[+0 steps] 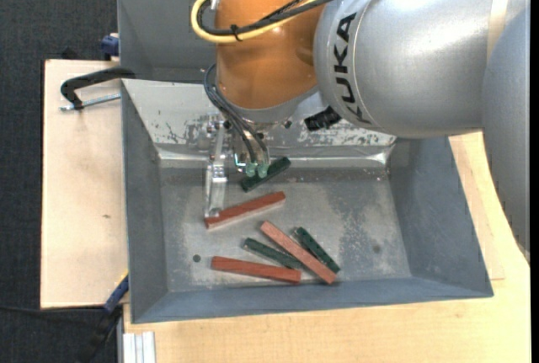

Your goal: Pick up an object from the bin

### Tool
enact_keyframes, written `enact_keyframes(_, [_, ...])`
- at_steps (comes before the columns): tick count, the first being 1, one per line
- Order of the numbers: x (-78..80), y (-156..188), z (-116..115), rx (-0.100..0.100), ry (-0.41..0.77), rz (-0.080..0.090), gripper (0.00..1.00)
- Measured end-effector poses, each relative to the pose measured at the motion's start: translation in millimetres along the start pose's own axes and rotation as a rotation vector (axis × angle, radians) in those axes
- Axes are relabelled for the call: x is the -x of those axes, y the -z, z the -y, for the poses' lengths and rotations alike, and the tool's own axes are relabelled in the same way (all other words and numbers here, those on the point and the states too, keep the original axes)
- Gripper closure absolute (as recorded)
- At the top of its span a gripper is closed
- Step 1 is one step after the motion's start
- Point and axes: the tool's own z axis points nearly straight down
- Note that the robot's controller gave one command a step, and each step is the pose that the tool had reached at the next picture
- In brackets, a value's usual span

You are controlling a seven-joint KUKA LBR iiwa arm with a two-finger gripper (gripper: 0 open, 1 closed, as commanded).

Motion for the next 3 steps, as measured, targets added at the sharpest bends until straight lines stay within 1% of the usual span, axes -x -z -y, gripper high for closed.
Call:
enact_keyframes(1, [1.9,4.6,1.2,0.002,-0.003,0.008,0.00])
enact_keyframes(2, [-6.9,-35.9,16.7,0.003,0.064,0.013,0.00])
enact_keyframes(3, [-3.9,-80.5,77.4,0.002,0.085,0.008,0.00])
